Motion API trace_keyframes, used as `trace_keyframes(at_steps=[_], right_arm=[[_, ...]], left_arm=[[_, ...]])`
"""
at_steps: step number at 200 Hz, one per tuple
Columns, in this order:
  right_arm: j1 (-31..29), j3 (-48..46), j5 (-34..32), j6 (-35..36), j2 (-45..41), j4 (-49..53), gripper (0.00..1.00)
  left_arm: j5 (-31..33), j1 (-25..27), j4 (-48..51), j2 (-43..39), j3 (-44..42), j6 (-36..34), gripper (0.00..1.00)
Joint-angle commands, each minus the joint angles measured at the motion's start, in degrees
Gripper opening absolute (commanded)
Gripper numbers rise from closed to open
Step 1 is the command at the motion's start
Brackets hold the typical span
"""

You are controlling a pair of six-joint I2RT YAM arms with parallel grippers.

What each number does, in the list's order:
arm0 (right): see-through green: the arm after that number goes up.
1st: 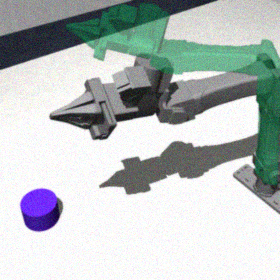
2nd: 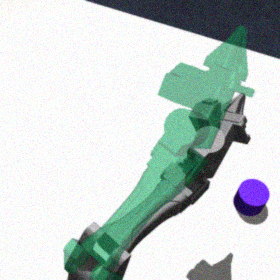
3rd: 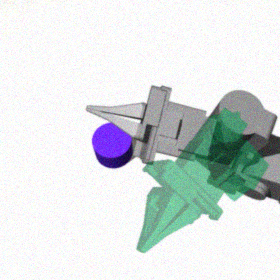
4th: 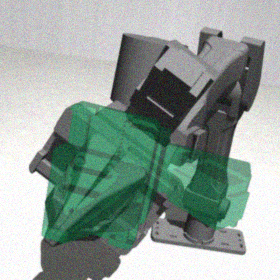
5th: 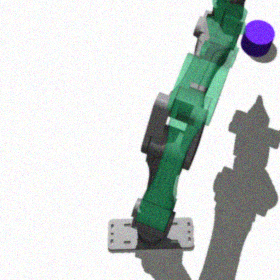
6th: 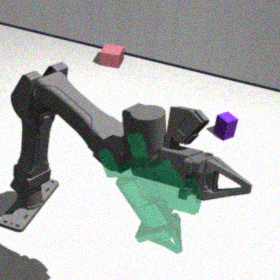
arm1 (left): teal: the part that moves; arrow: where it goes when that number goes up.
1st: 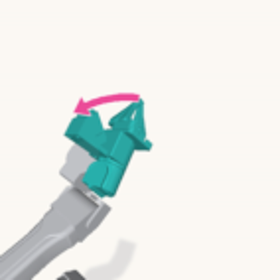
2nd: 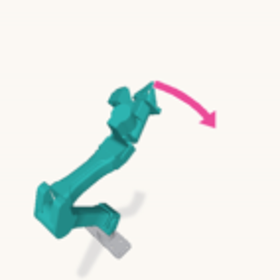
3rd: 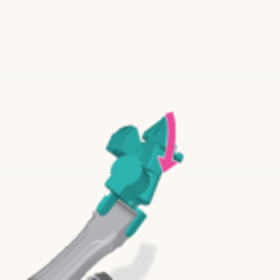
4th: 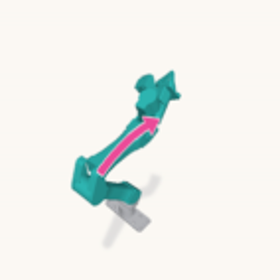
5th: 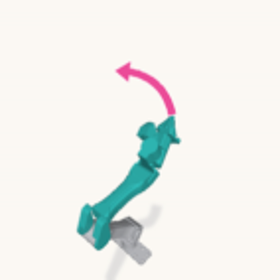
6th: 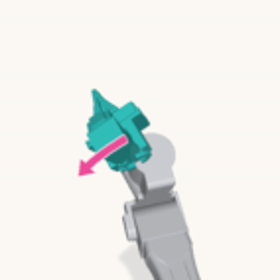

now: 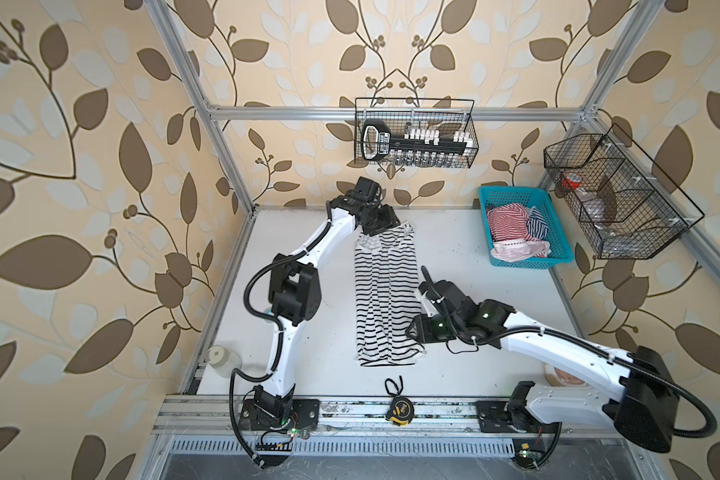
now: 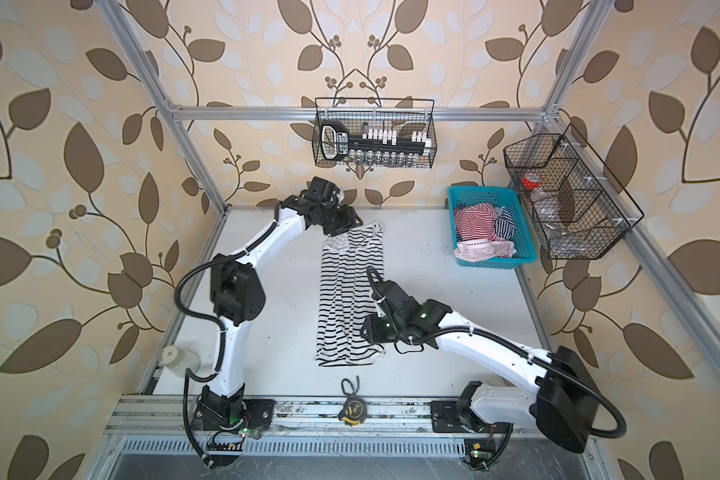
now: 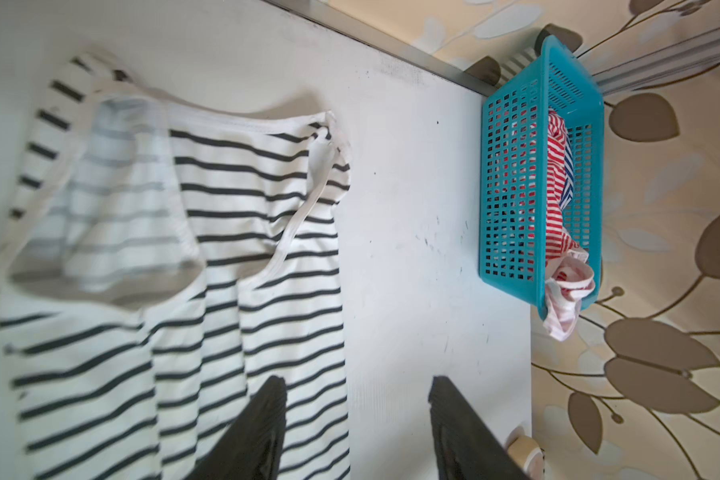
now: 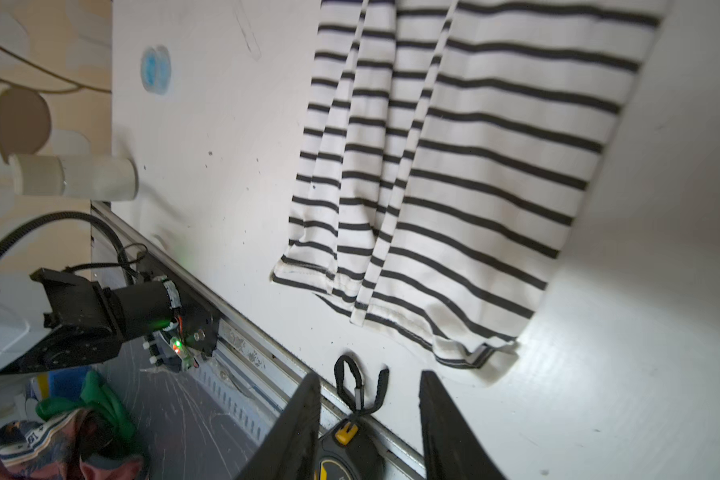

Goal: Fold and stack the tank tops

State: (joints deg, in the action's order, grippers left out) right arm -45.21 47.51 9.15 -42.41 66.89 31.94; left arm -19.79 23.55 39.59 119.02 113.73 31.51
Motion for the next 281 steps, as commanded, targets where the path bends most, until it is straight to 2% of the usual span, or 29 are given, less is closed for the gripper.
trace_keyframes(at_steps=[1,22,49,78,89,109,150,205,251,281], right_arm=[[4.1,-4.8,-1.4,2.5,-3.9,6.7,0.35],[7.4,-8.6,1.3,3.1,-6.3,5.8,0.30],[8.0,-10.6,3.6,3.4,-5.2,3.0,0.32],[7.9,-12.0,5.8,4.4,-0.6,-0.3,0.35],[7.9,-12.4,6.2,4.7,1.1,-1.3,0.40],[7.9,-12.4,6.9,5.2,3.7,-3.3,0.45],[7.8,-12.3,9.1,5.1,8.3,-8.1,0.49],[5.8,-13.7,9.8,3.8,10.5,-11.1,0.50],[4.3,-15.4,9.4,2.6,12.1,-12.9,0.45],[4.0,-16.2,8.7,2.1,11.9,-13.0,0.35]], left_arm=[[6.4,-0.3,4.0,-14.7,-14.5,-3.0,0.59],[9.0,0.0,6.8,-26.7,-28.8,-2.5,0.59],[8.9,0.3,10.9,-38.6,-44.1,-1.1,0.60],[7.1,0.8,12.0,-46.1,-56.3,0.3,0.60],[5.5,0.9,10.4,-47.6,-59.8,1.4,0.60],[1.9,1.5,6.6,-48.4,-65.0,3.5,0.60],[-1.2,4.6,-0.1,-46.9,-70.5,7.1,0.61],[-1.4,8.7,-6.0,-44.1,-75.2,10.4,0.64],[-1.7,10.5,-11.2,-40.5,-77.3,12.6,0.65],[-2.0,11.1,-13.0,-39.9,-78.3,13.8,0.64]])
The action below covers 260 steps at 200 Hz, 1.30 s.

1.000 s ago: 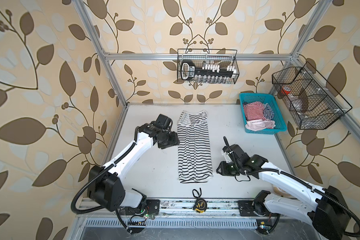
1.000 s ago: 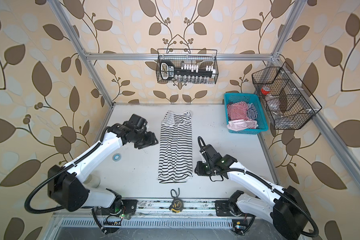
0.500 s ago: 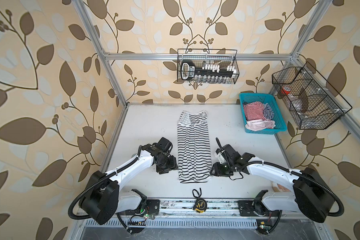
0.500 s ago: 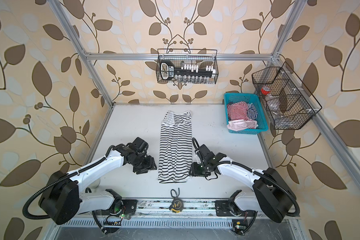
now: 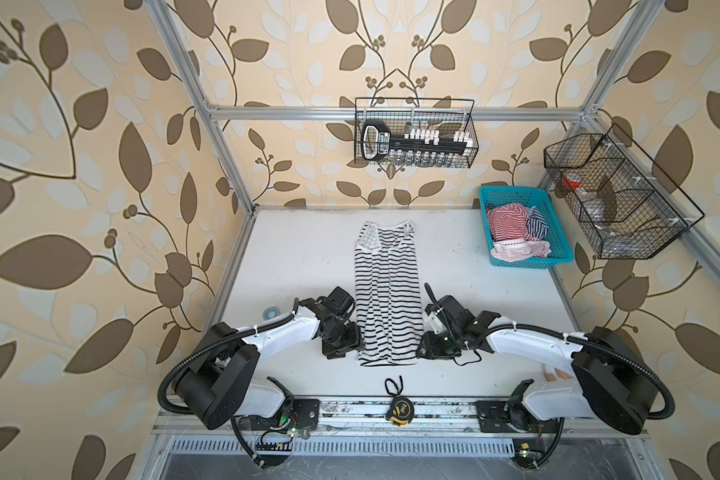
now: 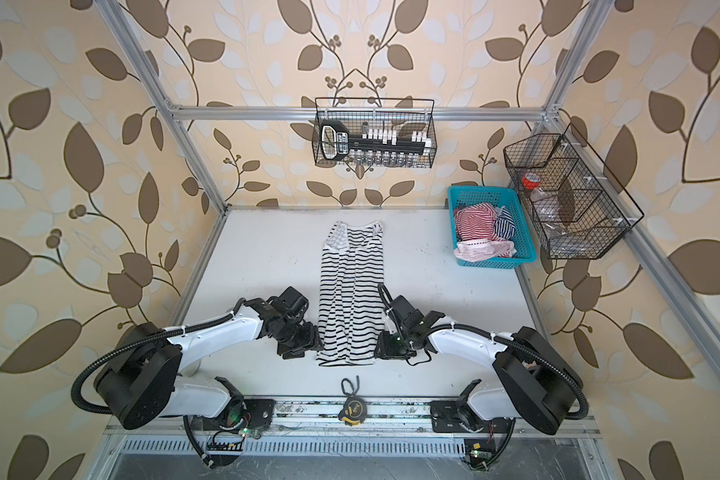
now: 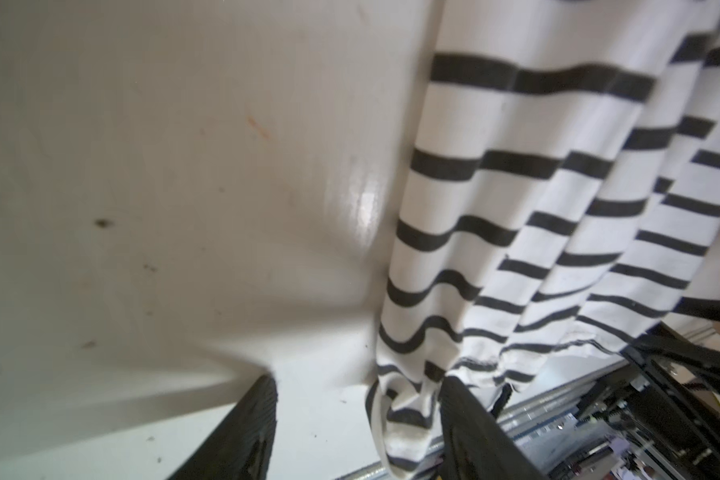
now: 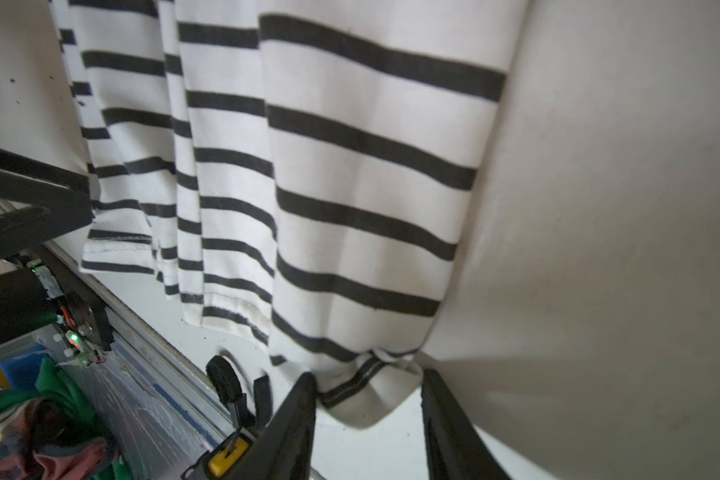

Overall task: Fold and stack the tank tops
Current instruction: 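Grasp the near end with both grippers and fold it away from the robot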

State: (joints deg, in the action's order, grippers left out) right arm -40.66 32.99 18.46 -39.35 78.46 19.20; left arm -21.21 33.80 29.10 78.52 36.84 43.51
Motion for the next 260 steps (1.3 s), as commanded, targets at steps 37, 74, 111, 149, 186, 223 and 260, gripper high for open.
trace_keyframes(at_steps=[37,74,111,149,186,223,260], right_arm=[[-0.8,-2.5,-1.1,-1.3,0.3,-0.3,0.31],[-1.2,-2.6,-1.2,-1.8,0.3,-0.6,0.24],[-2.0,-2.8,-1.2,-2.4,0.2,-1.0,0.15],[-2.3,-2.9,-1.6,-2.9,-0.9,-0.8,0.04],[-2.6,-2.8,-2.3,-3.4,-3.3,0.4,0.00],[-3.0,-2.4,-3.2,-4.4,-7.8,2.5,0.00],[-2.5,0.2,-4.2,-3.7,-11.8,6.6,0.00]], left_arm=[[-1.1,1.7,-3.8,0.2,-2.5,3.2,0.61],[-1.1,2.9,-4.5,-0.5,-4.2,4.9,0.56],[-1.2,3.6,-5.8,-1.2,-5.1,6.6,0.43],[-1.1,4.2,-6.4,-1.1,-5.8,7.6,0.26],[-0.9,4.4,-5.9,-1.9,-6.0,7.8,0.06],[-0.5,4.4,-3.3,-3.8,-4.4,7.6,0.00],[0.8,4.4,0.6,-6.6,-0.7,7.2,0.00]])
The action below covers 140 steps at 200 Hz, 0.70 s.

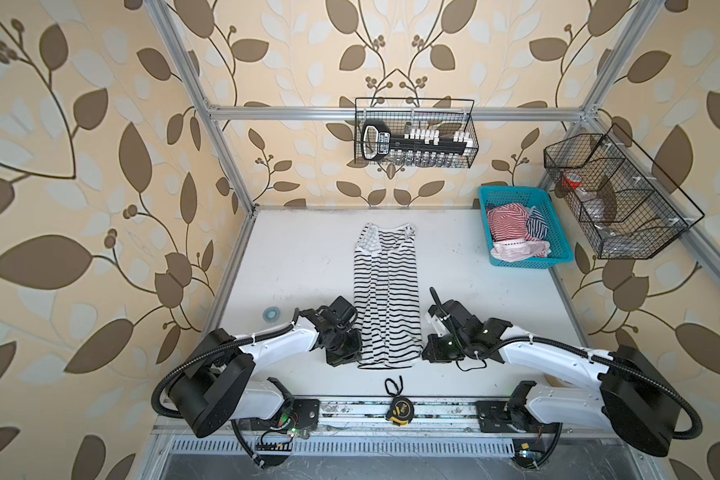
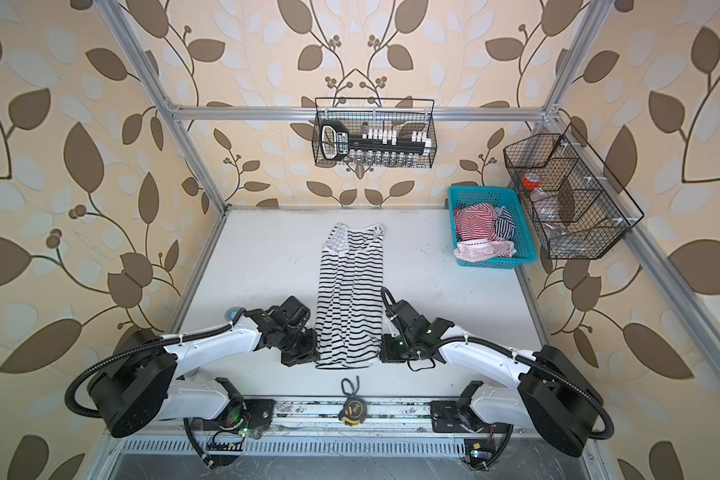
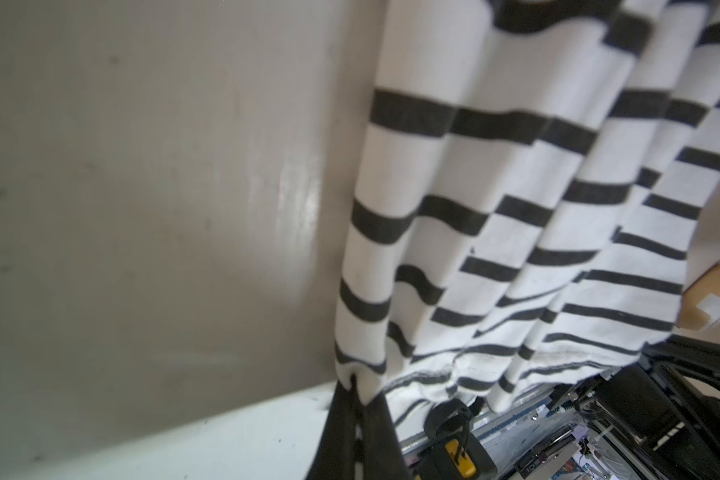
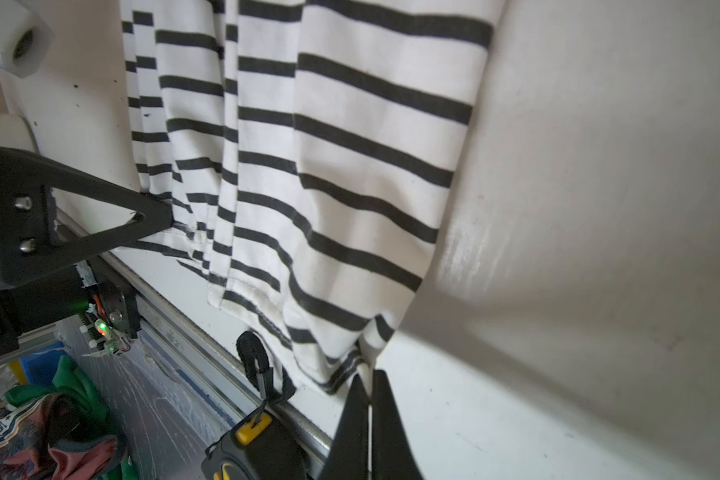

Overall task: Fold and stack the tank tops
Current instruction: 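Grasp the near end with both grippers and fold it away from the robot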

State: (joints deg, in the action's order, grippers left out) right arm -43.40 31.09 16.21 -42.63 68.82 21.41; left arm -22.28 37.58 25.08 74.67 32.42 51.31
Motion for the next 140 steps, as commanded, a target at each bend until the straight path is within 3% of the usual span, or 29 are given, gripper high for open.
trace_keyframes(at_steps=[1,48,140], right_arm=[[0.3,2.1,-1.9,-0.4,-2.3,4.5,0.00],[3.3,6.1,-0.6,2.6,-2.8,7.0,0.00],[9.8,15.7,2.6,9.9,5.0,7.9,0.00]], left_arm=[[1.9,0.6,4.8,-2.8,3.8,-0.6,0.00],[3.4,0.6,8.1,-3.4,10.3,-1.5,0.00],[4.4,-2.6,9.3,4.4,20.0,-3.8,0.00]])
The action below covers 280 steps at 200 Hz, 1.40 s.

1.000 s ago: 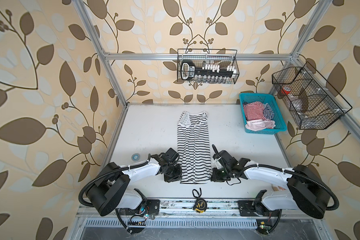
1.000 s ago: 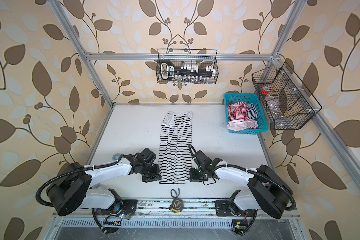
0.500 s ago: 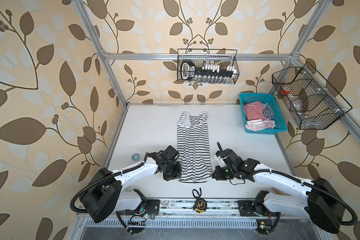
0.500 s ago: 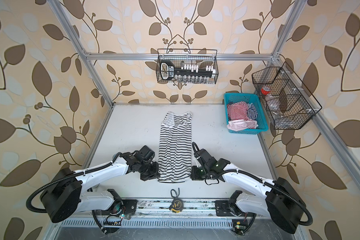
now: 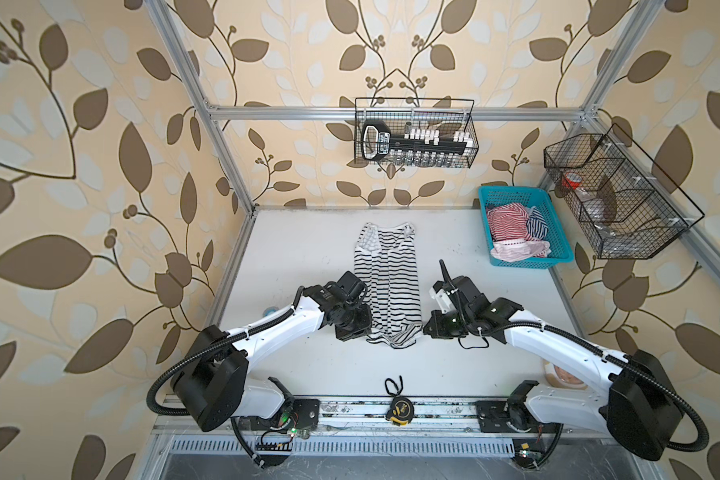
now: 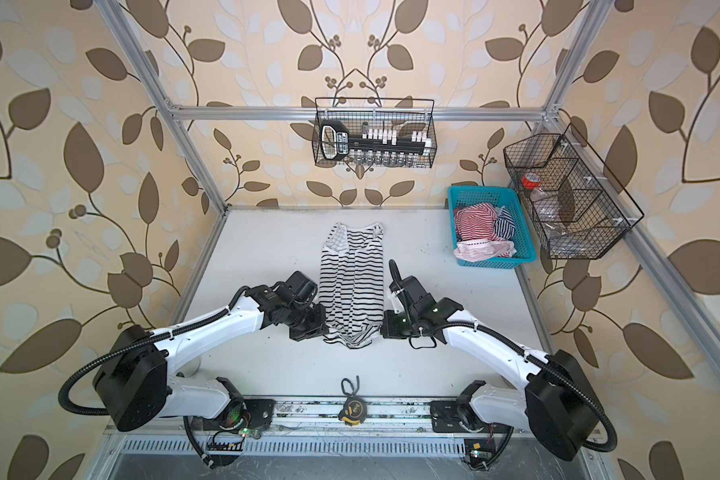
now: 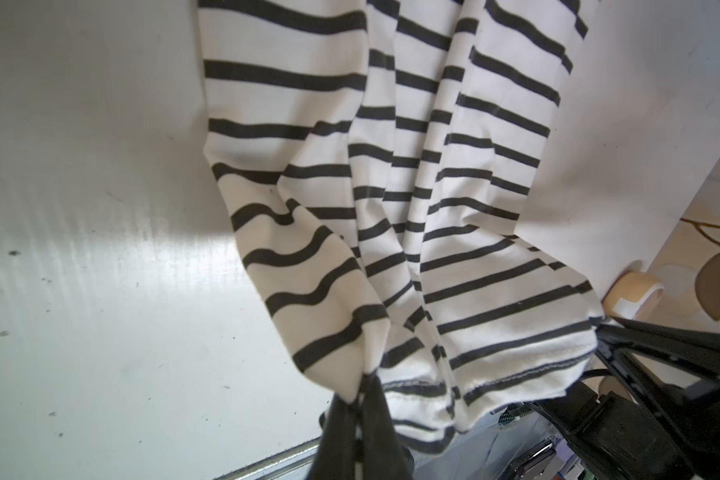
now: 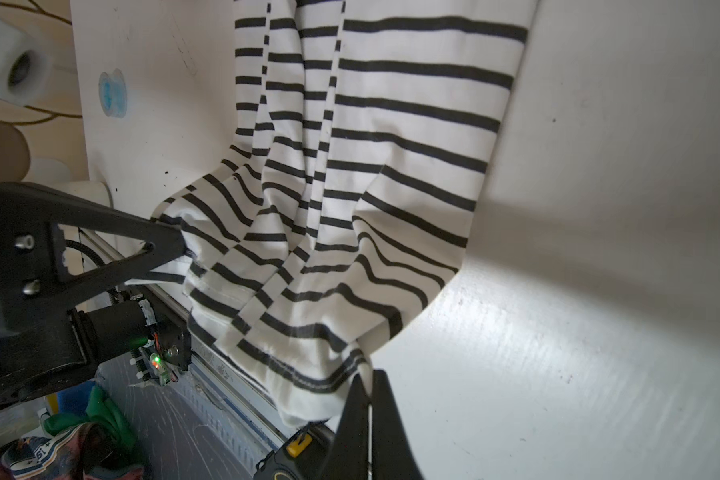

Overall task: Fold and stack the tank tops
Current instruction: 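Grasp the near end with both grippers and fold it away from the robot, then carry the near end with both grippers over onto the far half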

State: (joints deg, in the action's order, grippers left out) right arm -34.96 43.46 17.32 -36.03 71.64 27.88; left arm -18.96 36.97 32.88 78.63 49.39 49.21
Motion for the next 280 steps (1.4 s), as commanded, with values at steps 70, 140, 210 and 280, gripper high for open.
trace_keyframes(at_steps=[70,140,210,280], right_arm=[[5.0,10.4,4.0,7.6,10.3,1.9,0.00],[8.0,18.3,6.4,9.9,17.6,1.5,0.00],[10.7,24.5,7.5,11.8,23.8,2.3,0.00],[13.2,30.3,8.6,13.2,29.7,3.7,0.00]], left_arm=[[-0.9,-8.5,2.5,5.1,8.9,-5.6,0.00],[-3.4,-12.9,4.6,12.1,17.0,-10.2,0.00],[-6.4,-17.1,6.4,20.5,26.2,-14.0,0.00],[-8.1,-20.0,7.5,26.2,32.2,-16.0,0.00]])
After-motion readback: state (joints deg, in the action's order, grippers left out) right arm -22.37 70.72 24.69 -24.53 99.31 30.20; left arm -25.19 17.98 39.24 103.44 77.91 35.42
